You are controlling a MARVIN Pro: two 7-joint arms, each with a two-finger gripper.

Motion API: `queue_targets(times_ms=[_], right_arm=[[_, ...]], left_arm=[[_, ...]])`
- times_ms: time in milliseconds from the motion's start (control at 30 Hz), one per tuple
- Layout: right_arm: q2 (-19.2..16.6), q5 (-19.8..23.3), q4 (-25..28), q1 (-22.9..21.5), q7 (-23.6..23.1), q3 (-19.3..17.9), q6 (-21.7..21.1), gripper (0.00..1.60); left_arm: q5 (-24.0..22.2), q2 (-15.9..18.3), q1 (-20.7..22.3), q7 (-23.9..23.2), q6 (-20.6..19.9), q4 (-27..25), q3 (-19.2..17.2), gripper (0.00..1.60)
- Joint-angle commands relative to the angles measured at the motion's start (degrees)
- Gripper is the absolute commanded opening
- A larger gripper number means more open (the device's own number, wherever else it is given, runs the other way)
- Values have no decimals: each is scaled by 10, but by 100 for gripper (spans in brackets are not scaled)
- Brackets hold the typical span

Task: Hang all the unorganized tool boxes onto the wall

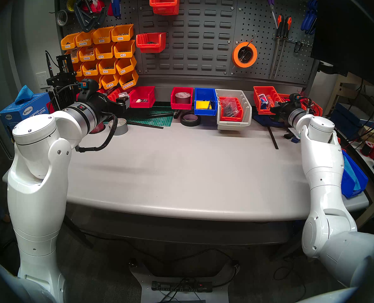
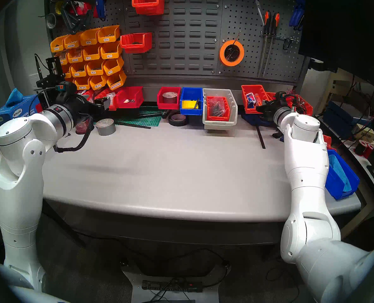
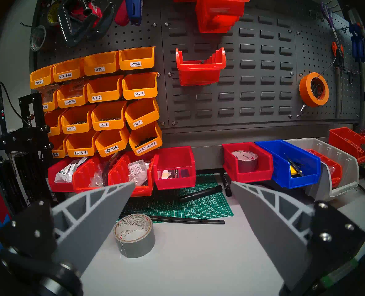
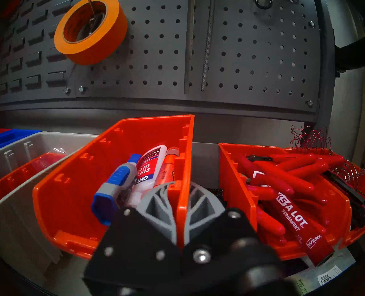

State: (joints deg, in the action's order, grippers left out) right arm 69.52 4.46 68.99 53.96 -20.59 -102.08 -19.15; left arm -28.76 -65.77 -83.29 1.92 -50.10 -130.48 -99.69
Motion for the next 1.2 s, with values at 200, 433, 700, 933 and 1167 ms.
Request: queue_targets(times_ms=[200,433,700,933,1167], right_arm=[[0,-2,-52,-70,2,10,54,0],[4,-2,-93,-90,2,14,76,0],[8,7,-129,-99,3,11,100,0],[7,15,-160,-111,8,11,110,0],[10,23,-179,-112,13,11,114,0]], left_arm=[[0,-1,4,1,5,-6,0,160],[0,0,4,2,6,-6,1,160],[-1,0,4,3,7,-6,1,160],[-2,1,3,4,8,-6,1,160],[-2,1,3,5,8,-6,1,160]])
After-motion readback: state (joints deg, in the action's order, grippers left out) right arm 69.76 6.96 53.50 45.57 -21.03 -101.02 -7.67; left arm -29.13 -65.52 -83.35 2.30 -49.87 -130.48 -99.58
